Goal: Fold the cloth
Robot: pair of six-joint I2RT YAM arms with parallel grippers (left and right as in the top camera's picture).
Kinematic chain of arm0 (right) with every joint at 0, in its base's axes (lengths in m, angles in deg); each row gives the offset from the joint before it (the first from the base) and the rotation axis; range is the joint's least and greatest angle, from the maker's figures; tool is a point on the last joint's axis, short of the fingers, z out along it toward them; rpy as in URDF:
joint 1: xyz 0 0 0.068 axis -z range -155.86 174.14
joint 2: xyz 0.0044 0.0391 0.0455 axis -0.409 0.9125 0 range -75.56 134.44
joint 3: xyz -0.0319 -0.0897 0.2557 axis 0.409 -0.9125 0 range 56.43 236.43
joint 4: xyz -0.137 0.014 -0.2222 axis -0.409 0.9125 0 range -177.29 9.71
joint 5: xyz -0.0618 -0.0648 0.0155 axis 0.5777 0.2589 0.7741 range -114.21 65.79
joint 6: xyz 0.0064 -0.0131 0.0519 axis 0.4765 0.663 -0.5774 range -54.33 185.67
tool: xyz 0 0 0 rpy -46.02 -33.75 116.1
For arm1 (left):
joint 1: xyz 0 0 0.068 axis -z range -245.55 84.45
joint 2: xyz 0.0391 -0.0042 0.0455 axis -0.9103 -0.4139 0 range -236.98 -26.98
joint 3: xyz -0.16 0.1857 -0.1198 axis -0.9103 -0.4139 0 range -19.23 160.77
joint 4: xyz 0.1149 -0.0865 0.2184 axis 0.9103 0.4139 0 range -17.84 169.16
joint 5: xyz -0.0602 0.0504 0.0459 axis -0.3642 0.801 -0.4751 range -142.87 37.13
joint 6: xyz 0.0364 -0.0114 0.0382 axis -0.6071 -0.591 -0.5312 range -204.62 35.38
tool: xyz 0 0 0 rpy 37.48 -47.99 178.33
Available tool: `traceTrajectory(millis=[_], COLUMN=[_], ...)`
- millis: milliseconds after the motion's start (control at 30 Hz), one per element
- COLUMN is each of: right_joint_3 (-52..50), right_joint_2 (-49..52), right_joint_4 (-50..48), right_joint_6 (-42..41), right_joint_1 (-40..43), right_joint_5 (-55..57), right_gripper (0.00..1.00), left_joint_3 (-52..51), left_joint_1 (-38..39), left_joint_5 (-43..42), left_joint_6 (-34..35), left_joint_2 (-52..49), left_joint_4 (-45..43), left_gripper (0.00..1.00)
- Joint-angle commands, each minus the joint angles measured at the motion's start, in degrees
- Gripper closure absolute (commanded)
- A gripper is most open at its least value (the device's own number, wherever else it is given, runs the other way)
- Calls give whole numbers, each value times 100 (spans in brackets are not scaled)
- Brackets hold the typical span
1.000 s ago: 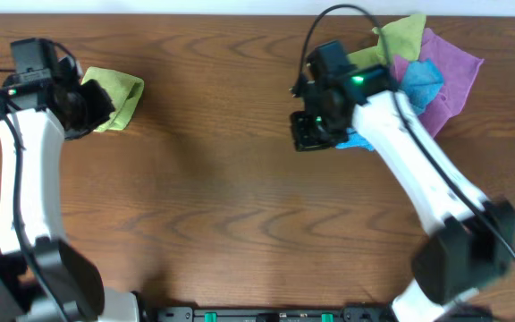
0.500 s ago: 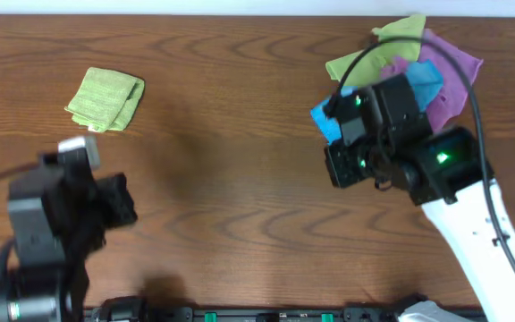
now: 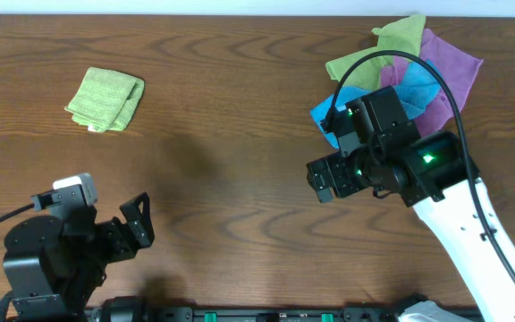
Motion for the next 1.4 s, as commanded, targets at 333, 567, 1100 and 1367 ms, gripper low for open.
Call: traceTrajectory(millis=[333,567,1100,1367], right_joint_3=[17,17,17,17], right_joint_2=[-33,-33,-33,-33], right_joint_4=[-9,-9,-9,-9], right_joint_6=[13,13,13,13], right_joint_1=[-44,-44,-44,-44], right_joint_5=[50,50,50,50], right_gripper=[1,1,1,1], left_joint_3=[-17,-17,-1097,-2739], left_joint_1=[28,26,28,28], left_joint_5=[378,911,1650,1364], left_joint_6=[-127,-140,-192,-745], left_joint_2=[-2,184,2144,3171], left_joint_4=[592,1012,-855,-2194], left_gripper=[5,5,5,5])
